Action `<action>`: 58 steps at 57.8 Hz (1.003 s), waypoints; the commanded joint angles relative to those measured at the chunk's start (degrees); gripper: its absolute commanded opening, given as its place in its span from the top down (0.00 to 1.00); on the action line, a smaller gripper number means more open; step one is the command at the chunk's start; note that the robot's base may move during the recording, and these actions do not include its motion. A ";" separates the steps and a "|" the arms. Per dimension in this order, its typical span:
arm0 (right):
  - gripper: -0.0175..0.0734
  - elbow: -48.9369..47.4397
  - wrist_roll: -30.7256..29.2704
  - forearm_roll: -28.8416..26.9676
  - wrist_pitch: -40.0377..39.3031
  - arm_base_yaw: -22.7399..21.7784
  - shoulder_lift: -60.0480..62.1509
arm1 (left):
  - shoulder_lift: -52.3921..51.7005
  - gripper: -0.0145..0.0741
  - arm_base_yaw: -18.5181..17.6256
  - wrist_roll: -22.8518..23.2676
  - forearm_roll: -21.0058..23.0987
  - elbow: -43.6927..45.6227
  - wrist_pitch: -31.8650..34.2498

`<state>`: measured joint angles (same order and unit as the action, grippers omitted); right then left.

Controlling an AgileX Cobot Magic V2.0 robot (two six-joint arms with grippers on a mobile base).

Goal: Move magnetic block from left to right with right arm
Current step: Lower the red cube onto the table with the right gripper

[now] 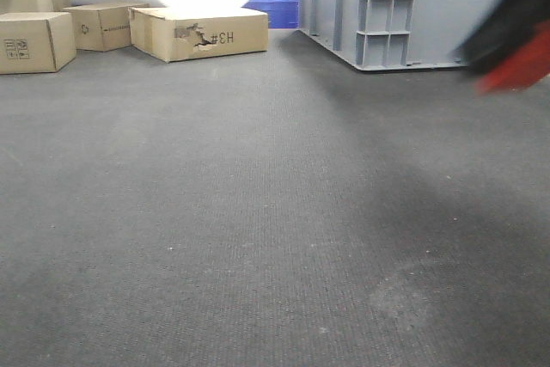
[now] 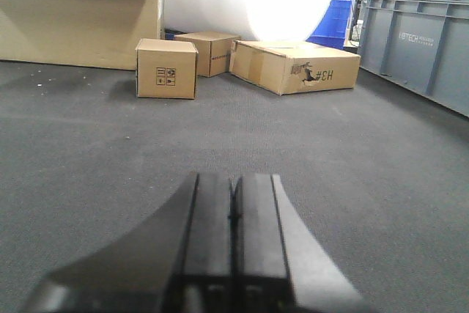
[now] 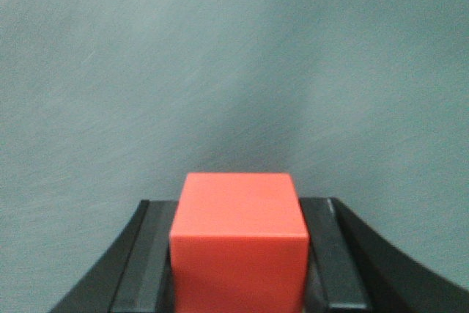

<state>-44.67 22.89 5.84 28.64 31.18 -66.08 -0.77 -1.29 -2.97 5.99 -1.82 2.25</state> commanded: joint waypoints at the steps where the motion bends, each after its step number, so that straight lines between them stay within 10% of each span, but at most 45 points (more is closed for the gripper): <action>1: 0.48 -6.33 9.14 1.01 1.53 4.02 -4.98 | -0.50 0.98 -0.10 -0.01 0.27 -0.44 4.96; 19: 0.48 -22.20 26.89 1.01 21.64 13.47 -23.47 | -0.50 0.98 -0.10 -0.01 0.27 -0.44 4.96; 58: 0.48 -37.94 23.19 -5.29 30.39 14.20 -39.42 | -0.50 0.98 -0.10 -0.01 0.27 -0.44 4.96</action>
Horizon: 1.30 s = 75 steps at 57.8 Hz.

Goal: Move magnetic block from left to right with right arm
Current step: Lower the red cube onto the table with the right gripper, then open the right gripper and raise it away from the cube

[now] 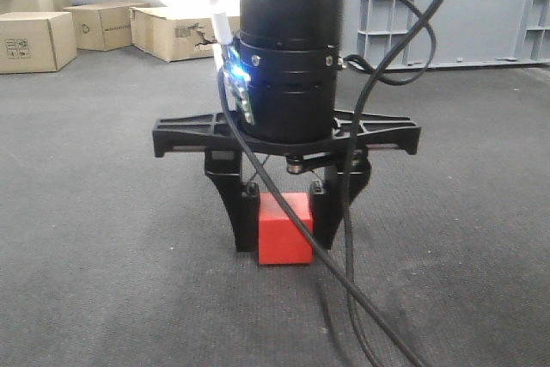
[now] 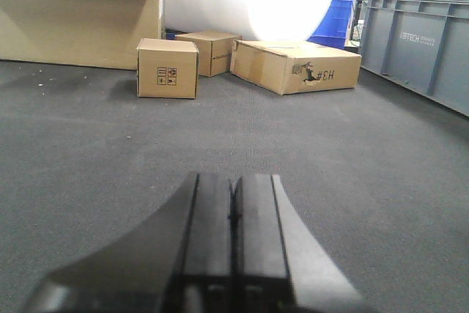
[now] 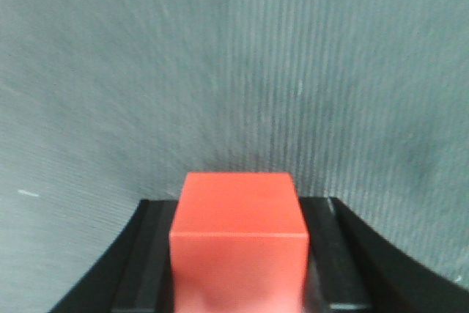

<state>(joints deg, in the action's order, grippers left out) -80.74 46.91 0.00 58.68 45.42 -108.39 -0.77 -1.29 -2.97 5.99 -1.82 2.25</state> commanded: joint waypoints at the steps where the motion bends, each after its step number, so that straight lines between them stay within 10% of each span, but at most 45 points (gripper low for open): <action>1: 0.48 -1.87 -0.83 0.56 0.35 -0.04 2.89 | -0.50 0.98 -0.10 -0.01 0.27 -0.44 4.96; 22: 0.16 -1.87 -0.78 0.00 0.35 -0.04 2.99 | -0.50 0.98 -0.10 -0.01 0.27 -0.44 4.96; 55: 0.16 0.50 -5.57 5.43 -0.94 -1.24 16.65 | -0.50 0.98 -0.10 -0.01 0.27 -0.44 4.96; 65: 0.29 8.13 -9.00 4.63 -3.25 -4.46 24.19 | -0.50 0.98 -0.10 -0.01 0.27 -0.44 4.96; 75: 0.63 18.88 -14.34 1.40 -6.84 -10.42 32.86 | -0.50 0.98 -0.10 -0.01 0.27 -0.44 4.96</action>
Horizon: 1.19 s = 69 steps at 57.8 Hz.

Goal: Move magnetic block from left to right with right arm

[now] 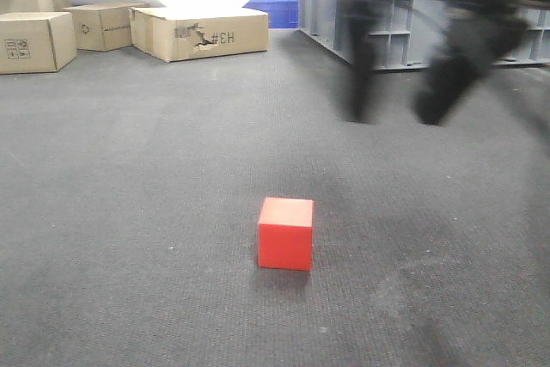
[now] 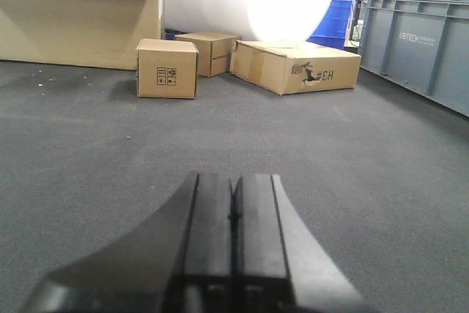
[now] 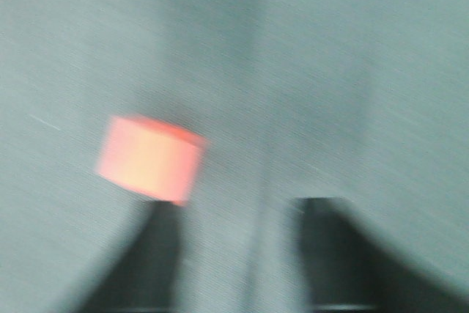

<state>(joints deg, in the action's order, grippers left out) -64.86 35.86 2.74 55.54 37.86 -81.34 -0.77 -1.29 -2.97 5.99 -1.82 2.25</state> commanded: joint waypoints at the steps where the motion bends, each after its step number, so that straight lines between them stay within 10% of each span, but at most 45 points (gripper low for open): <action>1: 0.66 4.42 -4.15 -2.05 -4.58 -3.95 6.96 | -0.50 0.98 -0.10 -0.01 0.27 -0.44 4.96; 29: 0.77 30.19 -37.95 -11.24 -24.30 -27.72 33.59 | -0.50 0.98 -0.10 -0.01 0.27 -0.44 4.96; 52: 0.77 48.53 -38.15 -11.06 -50.82 -34.44 58.74 | -0.50 0.98 -0.10 -0.01 0.27 -0.44 4.96; 69: 0.77 52.49 -38.15 -7.25 -50.75 -34.44 77.60 | -0.50 0.98 -0.10 -0.01 0.27 -0.44 4.96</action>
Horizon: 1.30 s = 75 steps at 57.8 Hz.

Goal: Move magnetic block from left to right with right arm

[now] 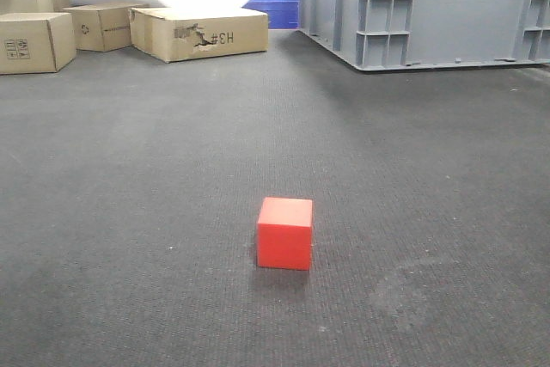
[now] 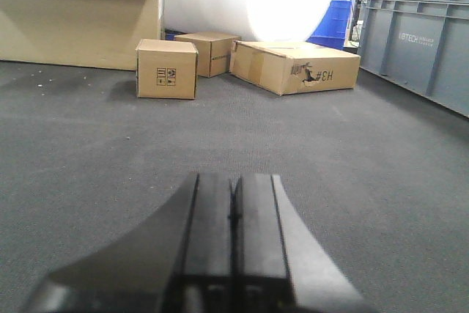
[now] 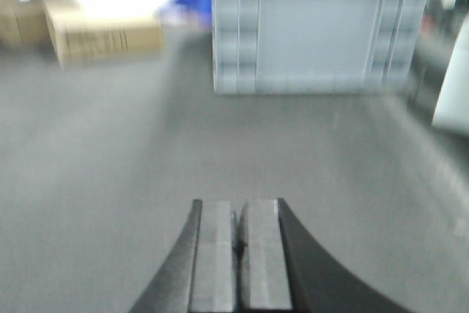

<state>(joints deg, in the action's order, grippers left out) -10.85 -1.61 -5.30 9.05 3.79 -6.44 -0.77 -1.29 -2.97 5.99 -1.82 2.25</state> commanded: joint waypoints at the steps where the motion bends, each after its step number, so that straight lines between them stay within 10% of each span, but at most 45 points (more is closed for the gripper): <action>1: 0.77 -1.52 -0.68 0.79 -4.08 -0.37 3.45 | -0.50 0.98 -0.10 -0.01 0.27 -0.44 4.96; 75: 0.77 12.59 -0.57 0.79 -14.51 -0.42 8.24 | -0.50 0.98 -0.10 -0.01 0.27 -0.44 4.96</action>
<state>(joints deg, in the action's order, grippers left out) 1.77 -1.70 -5.16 0.00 3.79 0.59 -0.77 -1.29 -2.97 5.99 -1.82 2.25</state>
